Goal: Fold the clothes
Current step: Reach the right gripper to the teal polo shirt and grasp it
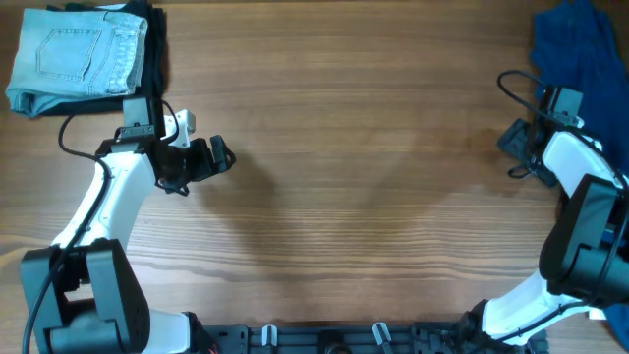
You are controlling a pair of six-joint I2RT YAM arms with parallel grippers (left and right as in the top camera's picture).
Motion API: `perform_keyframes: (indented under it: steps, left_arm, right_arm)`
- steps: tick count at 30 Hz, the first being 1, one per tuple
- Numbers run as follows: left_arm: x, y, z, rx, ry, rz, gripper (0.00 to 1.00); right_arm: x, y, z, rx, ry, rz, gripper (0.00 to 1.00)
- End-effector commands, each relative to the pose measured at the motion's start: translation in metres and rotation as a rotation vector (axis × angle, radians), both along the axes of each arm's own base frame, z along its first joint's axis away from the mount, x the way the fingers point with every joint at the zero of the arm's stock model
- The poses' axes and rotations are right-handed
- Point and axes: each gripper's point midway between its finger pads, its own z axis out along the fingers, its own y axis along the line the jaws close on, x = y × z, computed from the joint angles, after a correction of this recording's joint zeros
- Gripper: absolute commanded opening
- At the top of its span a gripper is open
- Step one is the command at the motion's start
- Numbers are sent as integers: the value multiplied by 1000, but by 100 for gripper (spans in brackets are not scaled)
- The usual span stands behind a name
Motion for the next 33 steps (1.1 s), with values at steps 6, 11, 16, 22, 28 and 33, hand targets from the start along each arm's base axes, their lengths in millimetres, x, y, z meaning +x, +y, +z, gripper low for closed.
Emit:
perform_keyframes:
  steps: [6,11,16,22,28,33]
  left_arm:
    - [4,0,3,-13,-8,6,100]
    - [5,0,3,-13,-12,6,100]
    - [6,0,3,-12,-18,6,100]
    - [7,-1,4,-27,-14,26,100]
    - [8,-1,4,-26,-18,27,100]
    - [9,-1,5,-26,-22,26,100]
  right_arm:
    - [-5,-15,-35,-36,70,-45,70]
    - [-4,-15,-41,-28,67,-67,33]
    - [8,-14,-16,-18,4,-54,4]
    - [43,9,68,78,-136,122,4]
    - [55,39,153,170,-164,350,4]
    - [57,61,227,200,-224,504,4]
